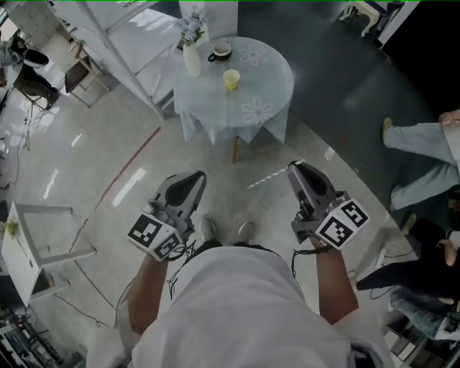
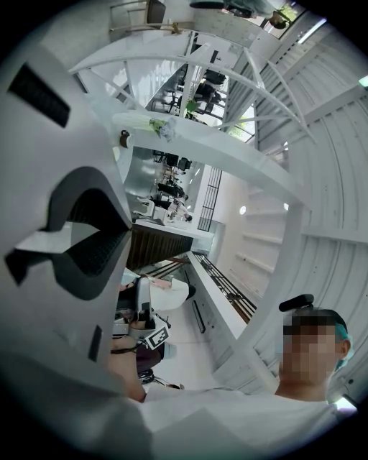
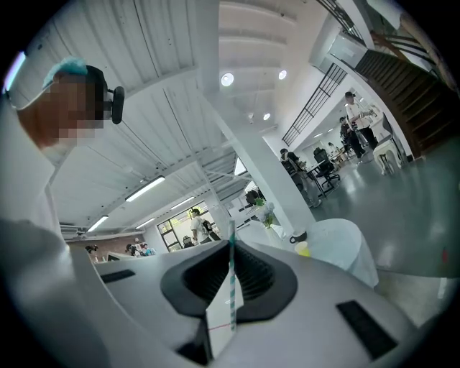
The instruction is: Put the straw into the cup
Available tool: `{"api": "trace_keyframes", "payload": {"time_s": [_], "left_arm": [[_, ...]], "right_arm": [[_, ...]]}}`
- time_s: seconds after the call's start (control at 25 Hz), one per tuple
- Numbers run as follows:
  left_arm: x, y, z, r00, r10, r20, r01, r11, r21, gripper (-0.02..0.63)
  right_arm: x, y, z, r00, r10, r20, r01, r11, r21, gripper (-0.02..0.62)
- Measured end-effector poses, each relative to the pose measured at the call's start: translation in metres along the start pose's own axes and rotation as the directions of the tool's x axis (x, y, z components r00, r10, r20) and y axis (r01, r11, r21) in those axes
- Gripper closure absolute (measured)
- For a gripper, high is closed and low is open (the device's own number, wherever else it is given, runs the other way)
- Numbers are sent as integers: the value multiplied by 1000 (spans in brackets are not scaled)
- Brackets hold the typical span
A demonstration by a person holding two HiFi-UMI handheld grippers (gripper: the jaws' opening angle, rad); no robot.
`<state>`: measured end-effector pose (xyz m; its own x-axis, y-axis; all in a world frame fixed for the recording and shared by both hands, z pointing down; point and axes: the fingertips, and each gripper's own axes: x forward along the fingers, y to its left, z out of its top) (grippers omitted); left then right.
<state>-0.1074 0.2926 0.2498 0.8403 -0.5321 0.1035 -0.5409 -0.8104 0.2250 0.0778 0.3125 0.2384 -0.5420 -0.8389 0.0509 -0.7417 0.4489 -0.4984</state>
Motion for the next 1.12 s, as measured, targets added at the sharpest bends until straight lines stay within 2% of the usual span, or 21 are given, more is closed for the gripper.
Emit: {"api": "trace_keyframes", "payload": {"time_s": [0.48, 1.12], "left_arm": [[28, -18, -10, 999, 30, 14, -30, 999, -10, 586], [54, 6, -10, 999, 41, 11, -41, 999, -15, 586]], "right_arm": [[-12, -27, 8, 999, 38, -23, -38, 999, -8, 557], [12, -57, 16, 999, 39, -32, -39, 999, -1, 557]]}}
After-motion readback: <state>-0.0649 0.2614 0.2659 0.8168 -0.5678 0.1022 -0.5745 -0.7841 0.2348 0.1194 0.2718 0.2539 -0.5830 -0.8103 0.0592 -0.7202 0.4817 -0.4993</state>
